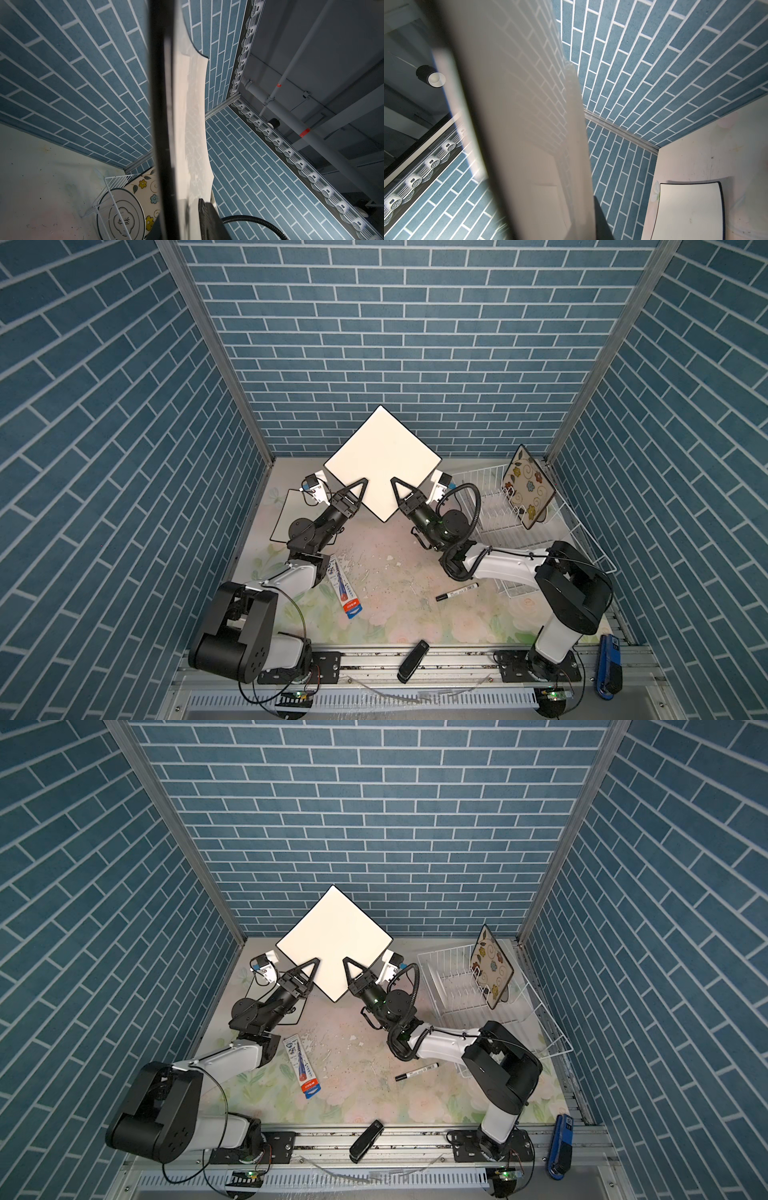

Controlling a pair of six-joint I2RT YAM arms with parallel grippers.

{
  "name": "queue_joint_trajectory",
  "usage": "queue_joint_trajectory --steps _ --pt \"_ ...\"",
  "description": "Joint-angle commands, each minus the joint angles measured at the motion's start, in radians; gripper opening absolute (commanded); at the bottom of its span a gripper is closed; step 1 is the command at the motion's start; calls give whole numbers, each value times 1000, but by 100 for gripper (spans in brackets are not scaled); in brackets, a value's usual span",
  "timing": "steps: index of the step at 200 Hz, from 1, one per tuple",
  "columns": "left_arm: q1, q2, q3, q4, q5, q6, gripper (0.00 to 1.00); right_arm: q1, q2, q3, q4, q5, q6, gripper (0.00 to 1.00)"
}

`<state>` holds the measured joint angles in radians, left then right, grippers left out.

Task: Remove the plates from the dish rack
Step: 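Close the left gripper on the white plate's edge while the right gripper holds it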

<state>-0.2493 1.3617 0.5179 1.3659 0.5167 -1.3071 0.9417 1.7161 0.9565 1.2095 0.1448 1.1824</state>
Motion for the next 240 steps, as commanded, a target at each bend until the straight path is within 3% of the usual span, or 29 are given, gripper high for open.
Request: queue_joint_trajectory --steps 1,73,117,128,151,180,240 --pt "-5 -22 13 41 2 5 31 8 -23 91 190 -24 33 0" --pt "-5 -21 13 41 -3 5 18 9 -18 81 190 -15 34 0" --pt "-5 -20 11 42 -6 1 0 9 -10 69 190 -3 39 0" --pt "-5 -18 11 41 -5 -5 0 9 -12 62 190 5 37 0" --pt "-5 -21 10 41 -6 -6 0 9 -15 50 190 19 37 25" --pt "-5 -24 6 41 -16 -7 0 9 -11 41 190 28 49 47" --pt "-5 -18 2 42 -34 -21 0 8 -2 10 190 70 87 66"
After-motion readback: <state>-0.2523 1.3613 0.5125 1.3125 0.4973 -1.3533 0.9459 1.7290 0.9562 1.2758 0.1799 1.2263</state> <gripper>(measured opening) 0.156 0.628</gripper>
